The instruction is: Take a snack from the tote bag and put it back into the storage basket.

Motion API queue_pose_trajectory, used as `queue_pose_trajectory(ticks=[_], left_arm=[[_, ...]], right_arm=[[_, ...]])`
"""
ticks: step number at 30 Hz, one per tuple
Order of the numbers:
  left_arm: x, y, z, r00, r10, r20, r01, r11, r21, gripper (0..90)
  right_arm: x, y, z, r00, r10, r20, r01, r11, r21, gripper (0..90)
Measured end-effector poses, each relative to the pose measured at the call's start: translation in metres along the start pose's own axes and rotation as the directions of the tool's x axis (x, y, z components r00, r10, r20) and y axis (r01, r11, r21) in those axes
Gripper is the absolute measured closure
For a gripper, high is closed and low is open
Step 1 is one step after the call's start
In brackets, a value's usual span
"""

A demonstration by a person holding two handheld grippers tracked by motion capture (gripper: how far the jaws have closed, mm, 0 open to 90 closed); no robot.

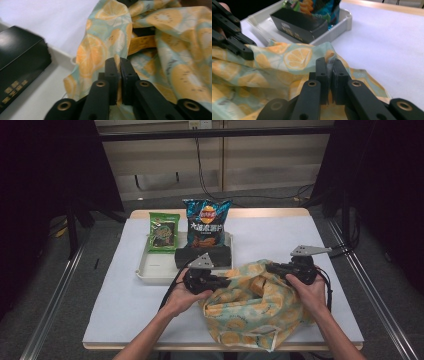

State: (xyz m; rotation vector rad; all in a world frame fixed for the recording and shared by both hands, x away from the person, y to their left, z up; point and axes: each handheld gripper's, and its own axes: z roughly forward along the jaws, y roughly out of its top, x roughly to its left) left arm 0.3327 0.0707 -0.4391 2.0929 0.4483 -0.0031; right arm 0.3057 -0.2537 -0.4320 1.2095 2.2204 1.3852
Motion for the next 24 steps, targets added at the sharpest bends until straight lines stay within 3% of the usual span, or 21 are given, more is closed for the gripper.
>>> queue_pose_trajectory(ticks=[6,9,13,14,17,19,22,24], left_arm=[[0.011,-0.011,0.017,0.9985,-0.041,-0.037,0.042,0.9984,0.037,87.8],[0.011,-0.014,0.021,0.9987,-0.039,-0.033,0.041,0.9968,0.069,87.6],[0.009,-0.015,0.023,0.9988,-0.045,-0.021,0.046,0.9961,0.075,85.8],[0.007,-0.017,0.024,0.9994,-0.032,-0.015,0.033,0.9948,0.096,85.3],[0.002,-0.020,0.022,0.9996,-0.026,0.008,0.025,0.9924,0.120,82.5],[-0.001,-0.020,0.018,0.9999,-0.013,0.001,0.013,0.9911,0.133,79.3],[-0.006,-0.013,0.009,0.9999,-0.013,-0.003,0.013,0.9971,0.075,71.2],[-0.011,-0.005,0.004,1.0000,0.006,0.003,-0.006,0.9991,0.042,69.4]], right_arm=[[-0.007,-0.007,0.016,0.9986,-0.021,0.048,0.017,0.9967,0.079,82.8],[-0.010,-0.011,0.021,0.9968,-0.024,0.076,0.015,0.9937,0.111,82.9],[-0.012,-0.018,0.027,0.9966,-0.027,0.078,0.014,0.9870,0.160,83.2],[-0.012,-0.021,0.029,0.9980,-0.029,0.057,0.019,0.9834,0.180,83.7],[-0.007,-0.022,0.028,0.9990,-0.044,0.007,0.042,0.9837,0.175,84.1],[-0.001,-0.022,0.030,0.9973,-0.068,-0.028,0.072,0.9823,0.173,84.6],[0.010,-0.023,0.037,0.9910,-0.101,-0.088,0.117,0.9737,0.195,84.7],[0.017,-0.024,0.043,0.9864,-0.134,-0.095,0.152,0.9639,0.219,84.5]])
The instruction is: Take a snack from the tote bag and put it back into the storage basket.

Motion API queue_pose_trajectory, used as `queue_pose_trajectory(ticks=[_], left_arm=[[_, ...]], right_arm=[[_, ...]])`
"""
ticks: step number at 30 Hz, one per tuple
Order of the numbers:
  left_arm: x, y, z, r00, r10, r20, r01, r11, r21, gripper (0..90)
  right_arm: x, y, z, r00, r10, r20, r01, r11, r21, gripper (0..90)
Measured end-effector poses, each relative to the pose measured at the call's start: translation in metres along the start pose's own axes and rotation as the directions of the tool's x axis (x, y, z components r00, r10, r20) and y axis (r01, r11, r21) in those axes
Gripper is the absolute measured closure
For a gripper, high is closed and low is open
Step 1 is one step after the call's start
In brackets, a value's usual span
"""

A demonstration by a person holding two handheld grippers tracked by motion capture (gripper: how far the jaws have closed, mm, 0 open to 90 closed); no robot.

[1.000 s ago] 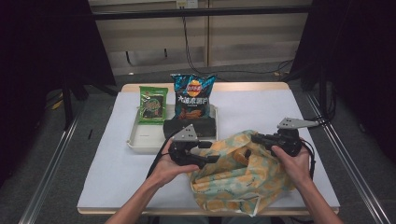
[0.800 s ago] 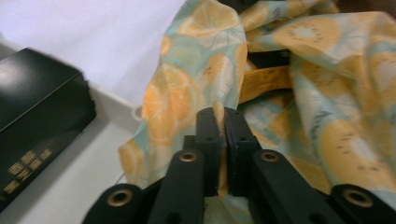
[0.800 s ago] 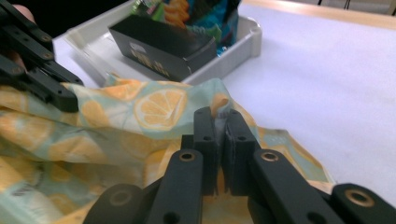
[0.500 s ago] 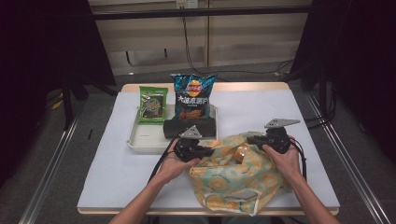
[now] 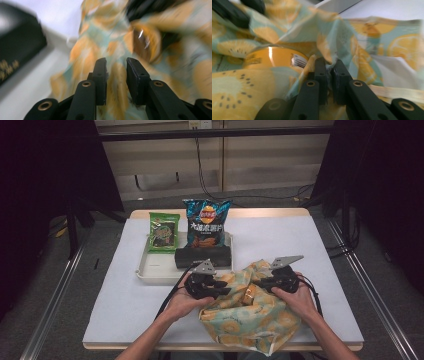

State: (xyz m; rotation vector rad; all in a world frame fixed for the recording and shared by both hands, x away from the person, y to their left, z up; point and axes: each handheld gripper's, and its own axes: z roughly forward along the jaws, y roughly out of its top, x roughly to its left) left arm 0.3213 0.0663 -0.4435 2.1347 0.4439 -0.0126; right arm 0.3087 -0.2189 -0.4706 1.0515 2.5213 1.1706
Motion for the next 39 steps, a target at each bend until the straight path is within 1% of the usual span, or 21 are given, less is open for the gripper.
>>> queue_pose_trajectory(ticks=[1,2,3,5,6,10,13,15,16,17,20,25,28,29,31,32,34,36,37,38,39], left_arm=[[0.000,0.000,0.000,1.0000,0.000,0.000,0.000,1.0000,0.000,68.1],[-0.005,0.007,-0.003,0.9999,0.012,0.006,-0.012,0.9994,-0.033,66.4],[-0.005,0.007,-0.003,0.9999,0.012,0.006,-0.012,0.9994,-0.033,65.1],[-0.013,0.015,-0.002,0.9983,0.043,0.040,-0.040,0.9977,-0.054,63.4],[-0.015,0.018,0.000,0.9974,0.061,0.039,-0.059,0.9972,-0.045,62.8],[-0.020,0.024,0.012,0.9933,0.090,0.072,-0.087,0.9951,-0.047,61.1],[-0.019,0.028,0.021,0.9897,0.088,0.113,-0.082,0.9949,-0.060,60.0],[-0.019,0.029,0.024,0.9870,0.100,0.126,-0.093,0.9938,-0.061,62.1],[-0.019,0.031,0.028,0.9832,0.125,0.133,-0.120,0.9917,-0.048,61.8],[-0.019,0.031,0.029,0.9827,0.128,0.133,-0.122,0.9910,-0.056,61.7],[-0.020,0.032,0.031,0.9815,0.136,0.135,-0.129,0.9901,-0.055,61.7],[-0.026,0.034,0.032,0.9706,0.172,0.168,-0.165,0.9847,-0.056,59.9],[-0.030,0.036,0.031,0.9684,0.183,0.170,-0.174,0.9826,-0.066,59.2],[-0.033,0.039,0.031,0.9617,0.198,0.189,-0.186,0.9792,-0.080,59.3],[-0.034,0.042,0.031,0.9610,0.200,0.191,-0.188,0.9789,-0.081,59.2],[-0.036,0.044,0.033,0.9565,0.213,0.200,-0.199,0.9761,-0.087,59.3],[-0.037,0.044,0.039,0.9564,0.225,0.187,-0.219,0.9744,-0.052,59.2],[-0.033,0.041,0.046,0.9646,0.207,0.164,-0.206,0.9783,-0.022,56.6],[-0.033,0.041,0.046,0.9646,0.207,0.164,-0.206,0.9783,-0.022,56.1],[-0.027,0.040,0.052,0.9690,0.200,0.144,-0.201,0.9795,-0.009,54.9],[-0.027,0.040,0.052,0.9690,0.200,0.144,-0.201,0.9795,-0.009,53.4]], right_arm=[[0.000,0.000,0.000,1.0000,0.000,0.000,0.000,1.0000,0.000,84.5],[0.003,0.002,0.002,0.9998,-0.004,-0.020,0.004,1.0000,-0.001,83.3],[0.004,0.003,0.002,0.9999,-0.006,-0.014,0.006,1.0000,-0.001,82.4],[0.005,0.004,0.001,0.9998,-0.005,-0.019,0.005,0.9999,-0.017,79.6],[0.005,0.005,-0.001,0.9999,-0.004,-0.011,0.004,0.9998,-0.017,77.6],[0.002,0.004,-0.007,0.9998,0.017,0.007,-0.017,0.9991,-0.040,61.4],[0.002,0.004,-0.017,0.9989,0.043,0.016,-0.042,0.9962,-0.076,49.6],[0.002,0.004,-0.021,0.9988,0.045,0.022,-0.043,0.9953,-0.087,47.6],[0.004,0.005,-0.031,0.9985,0.044,0.034,-0.040,0.9937,-0.104,42.4],[0.004,0.005,-0.034,0.9980,0.050,0.038,-0.045,0.9924,-0.114,40.3],[0.006,0.002,-0.045,0.9967,0.058,0.056,-0.050,0.9909,-0.125,38.4],[0.009,-0.007,-0.060,0.9944,0.080,0.069,-0.068,0.9859,-0.153,35.3],[0.012,-0.010,-0.066,0.9943,0.076,0.074,-0.064,0.9849,-0.161,35.1],[0.012,-0.012,-0.068,0.9940,0.078,0.078,-0.064,0.9842,-0.165,35.4],[0.012,-0.012,-0.069,0.9937,0.081,0.077,-0.067,0.9831,-0.170,36.2],[0.011,-0.014,-0.069,0.9933,0.086,0.078,-0.072,0.9823,-0.173,37.3],[0.011,-0.015,-0.069,0.9929,0.091,0.077,-0.077,0.9822,-0.172,37.6],[0.011,-0.015,-0.069,0.9923,0.093,0.081,-0.078,0.9810,-0.178,38.5],[0.011,-0.015,-0.069,0.9923,0.093,0.081,-0.078,0.9810,-0.178,38.5],[0.011,-0.015,-0.071,0.9922,0.093,0.083,-0.077,0.9805,-0.181,38.5],[0.011,-0.015,-0.071,0.9922,0.093,0.083,-0.077,0.9805,-0.181,38.5]])
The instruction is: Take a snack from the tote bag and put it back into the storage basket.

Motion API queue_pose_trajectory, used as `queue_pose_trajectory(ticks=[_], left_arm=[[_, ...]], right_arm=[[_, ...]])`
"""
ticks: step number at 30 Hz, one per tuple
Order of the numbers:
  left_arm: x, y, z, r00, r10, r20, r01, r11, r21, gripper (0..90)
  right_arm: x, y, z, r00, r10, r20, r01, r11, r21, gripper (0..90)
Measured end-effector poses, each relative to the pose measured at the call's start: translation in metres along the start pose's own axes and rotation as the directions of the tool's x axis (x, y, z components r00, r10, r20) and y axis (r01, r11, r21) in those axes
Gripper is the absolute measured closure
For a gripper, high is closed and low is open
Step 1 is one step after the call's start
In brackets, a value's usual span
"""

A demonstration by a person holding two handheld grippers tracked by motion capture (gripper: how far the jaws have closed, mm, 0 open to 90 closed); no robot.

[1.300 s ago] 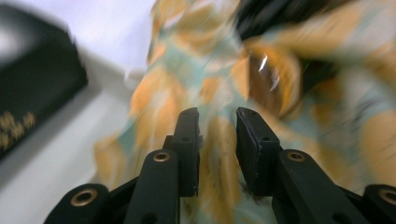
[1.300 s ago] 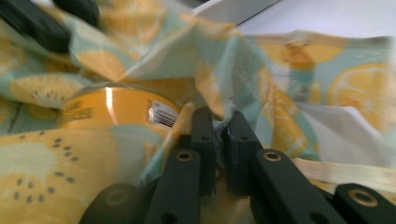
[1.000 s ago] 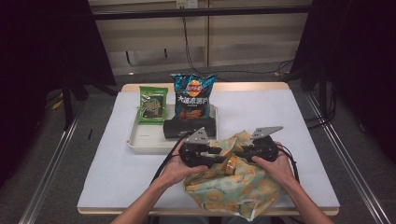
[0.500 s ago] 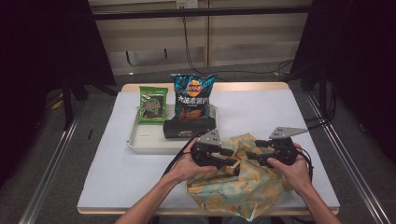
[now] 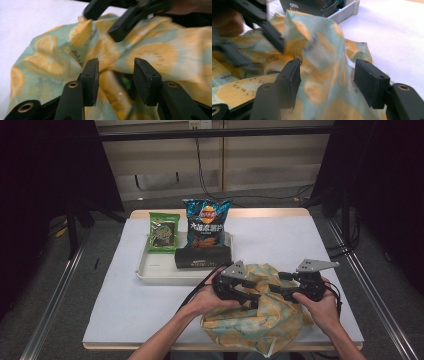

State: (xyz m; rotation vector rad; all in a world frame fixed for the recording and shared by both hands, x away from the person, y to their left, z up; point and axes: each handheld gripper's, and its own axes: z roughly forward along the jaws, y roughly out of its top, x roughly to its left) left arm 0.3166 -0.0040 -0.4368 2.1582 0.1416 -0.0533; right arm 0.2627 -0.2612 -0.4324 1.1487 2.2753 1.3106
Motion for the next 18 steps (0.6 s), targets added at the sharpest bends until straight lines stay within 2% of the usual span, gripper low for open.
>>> queue_pose_trajectory(ticks=[1,3,4,5,7,8,9,11,12,16,18], left_arm=[[0.001,-0.002,0.004,1.0000,0.006,-0.001,-0.006,0.9997,0.025,51.5],[0.002,-0.003,0.005,0.9998,0.016,0.010,-0.016,0.9992,0.036,49.0],[0.002,-0.004,0.006,0.9998,0.012,0.015,-0.013,0.9997,0.023,46.0],[0.001,-0.005,0.006,0.9989,0.036,0.031,-0.037,0.9986,0.038,41.1],[-0.002,-0.006,0.008,0.9974,0.065,0.030,-0.067,0.9957,0.064,37.6],[-0.002,-0.006,0.008,0.9974,0.065,0.030,-0.067,0.9957,0.064,36.4],[-0.005,-0.007,0.011,0.9942,0.100,0.041,-0.103,0.9908,0.088,35.2],[-0.008,-0.007,0.012,0.9929,0.107,0.051,-0.112,0.9888,0.098,33.8],[-0.011,-0.006,0.015,0.9895,0.130,0.064,-0.136,0.9840,0.115,33.2],[-0.013,-0.006,0.018,0.9860,0.150,0.072,-0.159,0.9779,0.136,31.0],[-0.015,-0.008,0.022,0.9850,0.160,0.065,-0.168,0.9745,0.149,29.4]], right_arm=[[0.000,-0.001,-0.001,1.0000,0.003,0.003,-0.003,1.0000,0.000,38.5],[-0.001,-0.001,-0.002,1.0000,0.002,0.003,-0.002,1.0000,-0.001,38.5],[-0.001,-0.002,-0.003,1.0000,0.003,0.007,-0.003,1.0000,-0.004,38.0],[-0.002,-0.002,-0.006,0.9999,0.009,0.013,-0.009,0.9999,-0.007,37.3],[-0.003,-0.002,-0.009,0.9998,0.015,0.012,-0.015,0.9998,-0.014,35.4],[-0.003,-0.002,-0.009,0.9998,0.015,0.012,-0.015,0.9998,-0.014,35.4],[0.000,-0.003,-0.012,0.9998,0.014,0.014,-0.014,0.9998,-0.013,35.1],[0.001,-0.004,-0.013,0.9999,0.011,0.013,-0.011,0.9999,-0.009,33.9],[0.006,-0.007,-0.017,0.9999,0.006,0.015,-0.007,1.0000,0.005,32.0],[0.011,-0.013,-0.024,1.0000,-0.003,0.008,0.003,1.0000,0.006,29.3],[0.013,-0.018,-0.025,1.0000,0.009,-0.003,-0.009,1.0000,-0.003,26.8]])
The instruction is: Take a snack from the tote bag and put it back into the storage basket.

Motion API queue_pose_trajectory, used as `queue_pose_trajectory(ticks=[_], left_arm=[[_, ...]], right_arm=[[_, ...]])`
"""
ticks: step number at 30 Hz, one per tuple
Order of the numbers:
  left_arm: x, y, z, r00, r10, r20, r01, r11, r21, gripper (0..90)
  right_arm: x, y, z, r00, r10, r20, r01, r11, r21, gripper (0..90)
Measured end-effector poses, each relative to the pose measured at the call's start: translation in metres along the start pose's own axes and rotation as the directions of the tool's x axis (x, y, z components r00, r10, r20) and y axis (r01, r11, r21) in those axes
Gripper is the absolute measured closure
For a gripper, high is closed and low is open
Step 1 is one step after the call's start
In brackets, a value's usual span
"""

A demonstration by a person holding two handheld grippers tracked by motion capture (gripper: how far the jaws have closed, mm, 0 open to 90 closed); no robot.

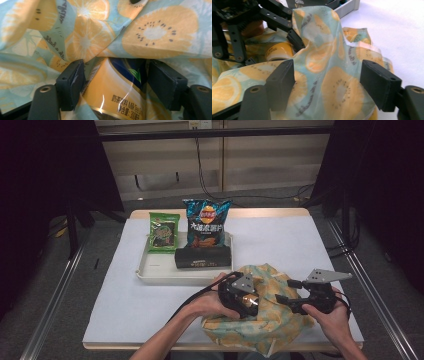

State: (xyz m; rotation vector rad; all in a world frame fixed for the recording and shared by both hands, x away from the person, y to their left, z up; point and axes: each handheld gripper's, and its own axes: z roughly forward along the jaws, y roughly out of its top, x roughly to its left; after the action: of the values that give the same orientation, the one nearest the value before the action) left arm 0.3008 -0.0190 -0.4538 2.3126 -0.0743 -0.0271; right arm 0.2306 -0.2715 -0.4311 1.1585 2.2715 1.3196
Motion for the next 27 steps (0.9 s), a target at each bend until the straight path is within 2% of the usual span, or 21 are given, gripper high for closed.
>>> queue_pose_trajectory(ticks=[1,2,5,8,9,12,13,14,15,16,17,18,19,20,21,22,25,27], left_arm=[[-0.001,0.000,0.001,0.9999,0.009,0.010,-0.009,0.9997,0.023,29.1],[-0.003,-0.001,0.004,1.0000,0.005,-0.006,-0.005,0.9996,0.027,29.0],[-0.006,0.000,0.006,0.9999,0.016,-0.004,-0.016,0.9985,0.052,30.0],[-0.008,0.001,0.007,0.9995,0.030,-0.008,-0.030,0.9973,0.068,30.7],[-0.010,0.001,0.008,0.9993,0.029,-0.024,-0.028,0.9975,0.065,31.4],[-0.014,0.003,0.007,0.9989,0.027,-0.038,-0.024,0.9969,0.075,34.2],[-0.014,0.003,0.006,0.9986,0.021,-0.048,-0.017,0.9974,0.070,35.0],[-0.014,0.003,0.006,0.9986,0.021,-0.048,-0.017,0.9974,0.070,35.5],[-0.015,0.004,0.005,0.9987,0.015,-0.048,-0.011,0.9970,0.077,35.5],[-0.015,0.004,0.002,0.9985,0.012,-0.053,-0.007,0.9954,0.096,36.3],[-0.016,0.003,0.003,0.9990,-0.008,-0.044,0.011,0.9973,0.073,36.5],[-0.016,0.003,0.003,0.9990,-0.008,-0.044,0.011,0.9973,0.073,36.8],[-0.015,0.002,0.001,0.9993,-0.014,-0.034,0.016,0.9975,0.069,36.8],[-0.016,0.000,-0.003,0.9991,-0.034,-0.027,0.036,0.9972,0.065,37.1],[-0.016,-0.001,-0.005,0.9989,-0.038,-0.029,0.040,0.9976,0.056,37.1],[-0.016,-0.002,-0.010,0.9988,-0.040,-0.028,0.042,0.9966,0.071,37.2],[-0.017,-0.007,-0.018,0.9972,-0.064,-0.038,0.065,0.9970,0.042,37.2],[-0.018,-0.010,-0.023,0.9967,-0.066,-0.046,0.069,0.9962,0.053,37.3]], right_arm=[[0.001,-0.001,0.001,1.0000,0.002,-0.007,-0.002,1.0000,0.005,26.0],[0.002,-0.002,0.002,0.9999,-0.001,-0.013,0.001,0.9999,0.012,25.3],[0.005,-0.004,0.007,0.9995,-0.010,-0.031,0.010,0.9996,0.025,23.1],[0.008,-0.005,0.011,0.9991,-0.013,-0.040,0.014,0.9991,0.039,21.7],[0.010,-0.006,0.016,0.9983,-0.016,-0.055,0.019,0.9982,0.056,20.5],[0.014,-0.009,0.021,0.9976,-0.031,-0.062,0.035,0.9963,0.078,21.3],[0.016,-0.009,0.023,0.9974,-0.037,-0.061,0.042,0.9957,0.083,26.4],[0.016,-0.009,0.023,0.9974,-0.037,-0.061,0.042,0.9957,0.083,26.4],[0.017,-0.009,0.024,0.9968,-0.049,-0.063,0.055,0.9948,0.086,33.0],[0.019,-0.007,0.022,0.9949,-0.063,-0.079,0.069,0.9950,0.073,48.4],[0.019,-0.006,0.020,0.9944,-0.065,-0.084,0.069,0.9963,0.052,61.4],[0.019,-0.006,0.020,0.9944,-0.065,-0.084,0.069,0.9963,0.052,61.4],[0.019,-0.004,0.017,0.9940,-0.073,-0.081,0.077,0.9961,0.043,74.6],[0.018,-0.002,0.014,0.9938,-0.085,-0.072,0.087,0.9957,0.031,82.3],[0.017,-0.003,0.013,0.9949,-0.080,-0.063,0.082,0.9961,0.033,84.9],[0.016,-0.003,0.012,0.9951,-0.079,-0.059,0.081,0.9962,0.032,86.6],[0.012,-0.005,0.007,0.9959,-0.075,-0.050,0.076,0.9968,0.025,89.1],[0.011,-0.005,0.005,0.9963,-0.074,-0.045,0.075,0.9970,0.022,89.4]])
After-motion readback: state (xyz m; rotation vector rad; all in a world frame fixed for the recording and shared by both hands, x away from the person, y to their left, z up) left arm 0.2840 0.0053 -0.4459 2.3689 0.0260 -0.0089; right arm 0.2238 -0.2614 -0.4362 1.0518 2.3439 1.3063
